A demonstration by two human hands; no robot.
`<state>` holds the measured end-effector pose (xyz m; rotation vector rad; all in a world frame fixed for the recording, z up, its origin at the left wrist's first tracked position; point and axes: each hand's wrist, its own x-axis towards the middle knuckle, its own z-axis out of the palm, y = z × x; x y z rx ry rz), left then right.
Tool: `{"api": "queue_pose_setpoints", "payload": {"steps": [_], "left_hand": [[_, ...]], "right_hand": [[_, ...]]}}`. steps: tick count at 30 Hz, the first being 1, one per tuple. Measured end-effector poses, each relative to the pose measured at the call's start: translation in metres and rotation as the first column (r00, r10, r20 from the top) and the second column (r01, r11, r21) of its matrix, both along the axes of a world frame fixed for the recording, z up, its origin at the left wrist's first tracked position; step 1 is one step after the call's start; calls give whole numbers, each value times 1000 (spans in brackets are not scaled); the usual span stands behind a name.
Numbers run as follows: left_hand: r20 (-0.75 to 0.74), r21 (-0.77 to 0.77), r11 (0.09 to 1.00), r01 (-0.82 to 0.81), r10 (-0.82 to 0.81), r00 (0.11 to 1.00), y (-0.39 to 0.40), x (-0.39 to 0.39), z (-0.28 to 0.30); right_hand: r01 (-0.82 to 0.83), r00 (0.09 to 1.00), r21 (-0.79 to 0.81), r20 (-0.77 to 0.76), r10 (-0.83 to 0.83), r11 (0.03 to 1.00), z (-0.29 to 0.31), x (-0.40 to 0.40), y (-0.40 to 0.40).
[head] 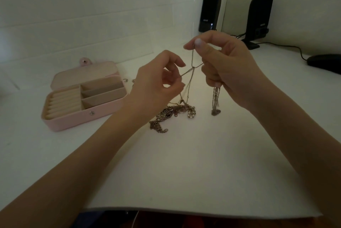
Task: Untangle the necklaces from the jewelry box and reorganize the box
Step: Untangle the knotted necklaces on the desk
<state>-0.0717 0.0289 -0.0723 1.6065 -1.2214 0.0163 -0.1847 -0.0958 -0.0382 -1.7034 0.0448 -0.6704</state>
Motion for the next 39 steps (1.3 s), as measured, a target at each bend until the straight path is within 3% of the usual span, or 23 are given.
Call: {"api": "queue_pose_setpoints", "payload": {"steps": [5, 10, 16, 20, 26, 30, 32, 34, 39], "left_hand": [[-6, 47, 993, -108, 108, 994, -2, 8, -1], [-417, 54, 995, -82, 97, 904, -5, 12, 4], [-556, 95, 995, -18, 68, 828, -2, 21, 11], [-742, -12, 1000, 8, -14, 670, 2, 25, 15], [-816, -114, 992, -45, -67, 574, 7, 30, 22], [-842, -102, 992, -73, -47, 537, 9, 27, 21], [-830, -54, 995, -81, 0, 557, 9, 25, 21], [-762, 67, 995, -70, 97, 640, 11, 25, 22], [-352, 374, 926, -50, 191, 916, 15, 25, 22]], "right_hand": [[-48, 998, 46, 36, 47, 998, 3, -3, -2], [-77, 997, 22, 22, 77, 997, 8, -10, -10], [104, 994, 82, 13, -105, 991, 8, -18, -33], [171, 985, 87, -16, -170, 981, 2, -24, -44], [223, 975, 102, -38, -220, 969, -4, -33, -45], [245, 969, 113, 0, -247, 963, -4, -32, -45], [272, 962, 129, 3, -275, 954, -4, -32, -45], [293, 954, 176, 7, -299, 940, -2, -34, -47], [306, 950, 185, -2, -311, 934, 0, -36, -47]]}}
